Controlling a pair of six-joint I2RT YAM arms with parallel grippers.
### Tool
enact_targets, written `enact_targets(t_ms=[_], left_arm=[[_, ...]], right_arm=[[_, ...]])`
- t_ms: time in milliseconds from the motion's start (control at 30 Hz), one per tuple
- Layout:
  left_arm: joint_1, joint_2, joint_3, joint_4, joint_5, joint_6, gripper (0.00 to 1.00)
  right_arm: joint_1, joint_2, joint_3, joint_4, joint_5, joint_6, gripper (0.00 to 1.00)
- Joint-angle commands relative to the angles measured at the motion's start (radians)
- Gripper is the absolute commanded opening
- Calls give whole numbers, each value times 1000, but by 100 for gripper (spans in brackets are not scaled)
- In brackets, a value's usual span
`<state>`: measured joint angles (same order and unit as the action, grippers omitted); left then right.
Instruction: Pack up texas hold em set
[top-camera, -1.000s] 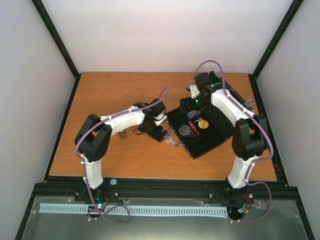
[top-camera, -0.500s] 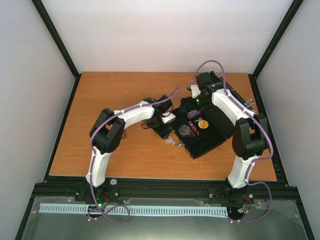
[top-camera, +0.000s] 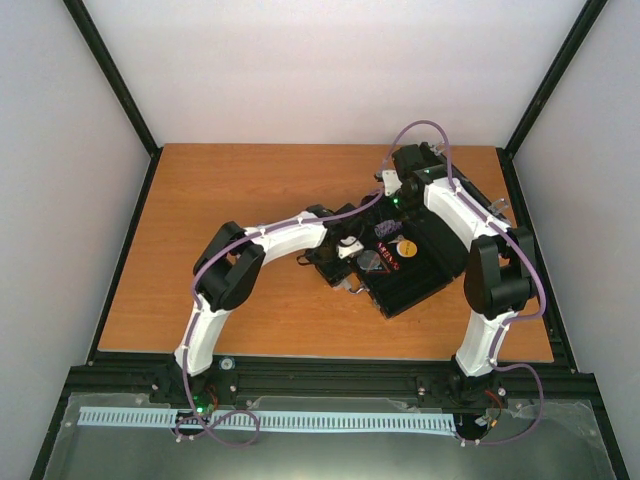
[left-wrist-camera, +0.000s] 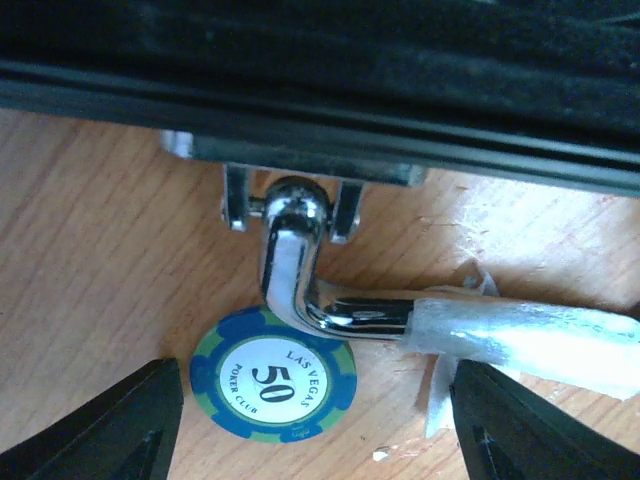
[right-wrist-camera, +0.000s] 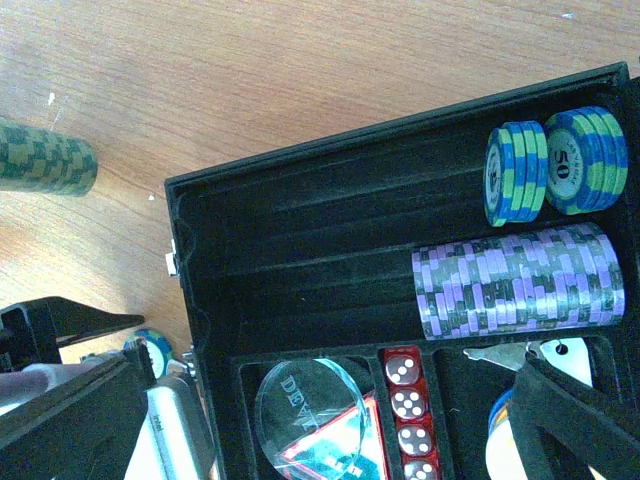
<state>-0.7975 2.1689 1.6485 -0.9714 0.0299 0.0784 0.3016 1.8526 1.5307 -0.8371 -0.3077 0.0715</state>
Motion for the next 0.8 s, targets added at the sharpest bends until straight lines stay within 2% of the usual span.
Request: enact_targets(t_ms=[0, 300, 400, 600, 767], left_arm=[[-20, 45, -8, -11, 11, -22, 75], [-19, 12, -86, 46, -83, -47, 65], [-20, 22, -84, 48, -95, -51, 56], [-20, 24, -108, 49, -126, -53, 44], [-20, 19, -130, 52, -165, -68, 41]], right_arm=[[-11, 1, -15, 13, -5, -4, 100], [-13, -9, -32, 20, -10, -4, 100], [-13, -11, -37, 20, -11, -4, 100], [-13, -22, -55, 26, -12, -4, 100], [-13, -27, -61, 27, -14, -3, 100]])
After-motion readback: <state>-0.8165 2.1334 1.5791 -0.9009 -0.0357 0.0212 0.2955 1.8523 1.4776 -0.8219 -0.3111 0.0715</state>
